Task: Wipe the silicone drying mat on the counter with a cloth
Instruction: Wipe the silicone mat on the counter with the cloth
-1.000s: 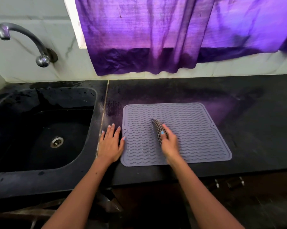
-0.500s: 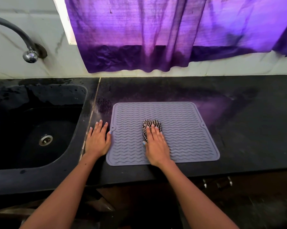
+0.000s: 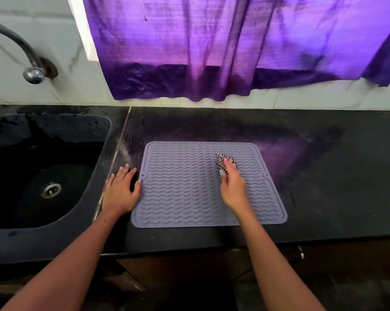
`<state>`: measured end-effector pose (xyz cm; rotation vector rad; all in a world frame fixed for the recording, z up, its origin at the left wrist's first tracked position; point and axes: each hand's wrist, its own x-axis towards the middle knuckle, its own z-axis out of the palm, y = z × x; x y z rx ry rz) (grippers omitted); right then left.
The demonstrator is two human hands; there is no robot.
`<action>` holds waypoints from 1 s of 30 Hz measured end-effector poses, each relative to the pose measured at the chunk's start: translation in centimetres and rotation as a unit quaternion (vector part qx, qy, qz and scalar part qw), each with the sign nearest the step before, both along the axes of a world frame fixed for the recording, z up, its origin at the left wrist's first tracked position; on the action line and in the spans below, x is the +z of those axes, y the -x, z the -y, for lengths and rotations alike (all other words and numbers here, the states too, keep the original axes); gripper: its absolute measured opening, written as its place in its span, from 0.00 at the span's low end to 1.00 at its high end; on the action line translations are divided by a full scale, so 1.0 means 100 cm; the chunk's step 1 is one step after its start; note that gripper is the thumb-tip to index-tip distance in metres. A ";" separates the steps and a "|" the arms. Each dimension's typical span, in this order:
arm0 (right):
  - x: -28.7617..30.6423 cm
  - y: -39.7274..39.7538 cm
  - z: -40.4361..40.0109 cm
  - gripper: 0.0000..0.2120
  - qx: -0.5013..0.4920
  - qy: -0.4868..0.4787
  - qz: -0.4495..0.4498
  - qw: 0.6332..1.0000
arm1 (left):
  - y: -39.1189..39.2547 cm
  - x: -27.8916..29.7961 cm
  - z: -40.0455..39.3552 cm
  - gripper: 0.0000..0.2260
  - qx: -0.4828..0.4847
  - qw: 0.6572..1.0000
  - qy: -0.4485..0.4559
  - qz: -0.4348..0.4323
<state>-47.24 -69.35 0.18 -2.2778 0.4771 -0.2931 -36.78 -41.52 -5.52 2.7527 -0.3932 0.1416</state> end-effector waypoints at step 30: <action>-0.033 -0.015 0.063 0.31 0.025 0.208 -0.187 0.960 | -0.001 -0.002 0.002 0.34 0.009 1.000 0.000 0.022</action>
